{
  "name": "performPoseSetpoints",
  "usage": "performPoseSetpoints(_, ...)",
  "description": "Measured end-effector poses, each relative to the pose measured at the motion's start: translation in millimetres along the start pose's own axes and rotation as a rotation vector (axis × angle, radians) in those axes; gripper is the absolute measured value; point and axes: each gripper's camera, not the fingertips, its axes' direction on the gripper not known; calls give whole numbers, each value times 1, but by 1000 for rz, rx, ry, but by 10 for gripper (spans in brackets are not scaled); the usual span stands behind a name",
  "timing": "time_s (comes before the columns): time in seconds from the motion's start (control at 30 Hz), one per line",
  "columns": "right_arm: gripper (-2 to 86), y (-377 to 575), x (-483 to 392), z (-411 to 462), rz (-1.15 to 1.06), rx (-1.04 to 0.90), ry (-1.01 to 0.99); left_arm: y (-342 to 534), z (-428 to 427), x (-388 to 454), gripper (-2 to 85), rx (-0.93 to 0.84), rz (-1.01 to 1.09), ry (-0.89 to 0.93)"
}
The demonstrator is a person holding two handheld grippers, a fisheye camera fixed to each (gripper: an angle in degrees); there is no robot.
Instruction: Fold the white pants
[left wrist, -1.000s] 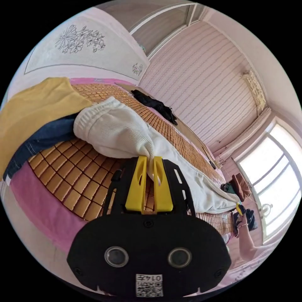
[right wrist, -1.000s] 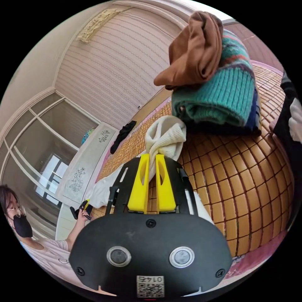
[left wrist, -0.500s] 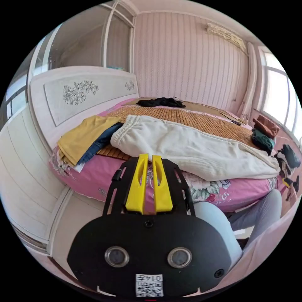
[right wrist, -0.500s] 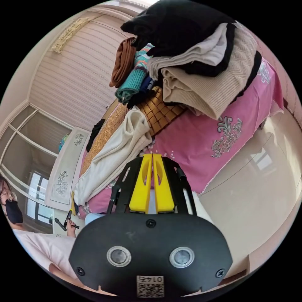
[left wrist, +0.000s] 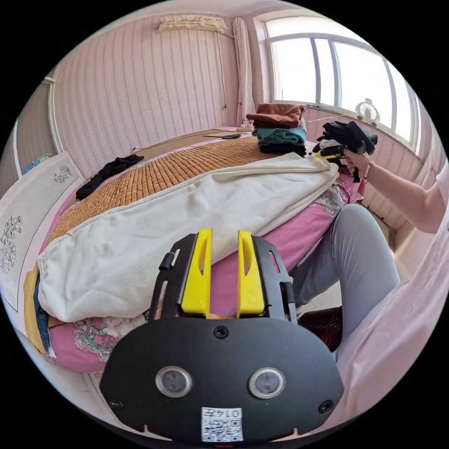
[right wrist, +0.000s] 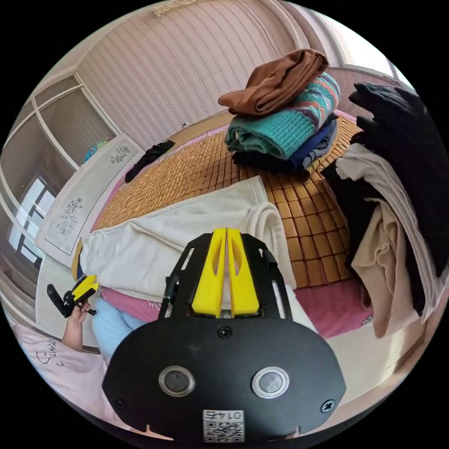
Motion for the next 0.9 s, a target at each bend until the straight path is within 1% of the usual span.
performPoseSetpoints(0.1,8,-29,-3,-11,2,89,-57,-13,-3,12,91,35,6,44)
performPoseSetpoints(0.2,24,-41,4,-16,11,40,-78,-19,0,24,94,7,39,2)
performPoseSetpoints(0.27,70,-30,8,-17,35,11,-5,-18,9,31,101,-32,55,-15)
performPoseSetpoints(0.33,103,-12,11,-14,42,-42,91,-17,32,42,108,-136,80,-24)
performPoseSetpoints(0.37,103,-1,13,-7,29,-118,131,-17,37,44,107,-153,86,-28)
performPoseSetpoints(0.4,95,8,14,2,6,-206,127,-16,40,50,105,-141,85,-51)
performPoseSetpoints(0.47,70,14,14,9,-42,-293,124,-18,42,56,89,-132,89,-73)
performPoseSetpoints(0.53,49,7,11,2,-66,-272,115,-23,38,60,40,-121,75,-73)
performPoseSetpoints(0.57,46,-4,11,-4,-65,-256,78,-24,36,61,30,-115,71,-70)
performPoseSetpoints(0.63,45,-26,12,-19,-46,-165,-12,-27,30,63,9,-101,67,-63)
performPoseSetpoints(0.7,50,-49,27,-41,58,52,-146,-27,28,62,4,-101,57,-46)
performPoseSetpoints(0.77,56,-55,40,-48,108,147,-212,-25,29,63,1,-105,51,-33)
performPoseSetpoints(0.83,63,-53,46,-48,129,129,-196,-24,31,64,-1,-106,46,-28)
performPoseSetpoints(0.9,78,-30,50,-48,112,71,-65,-24,32,64,-3,-105,42,-26)
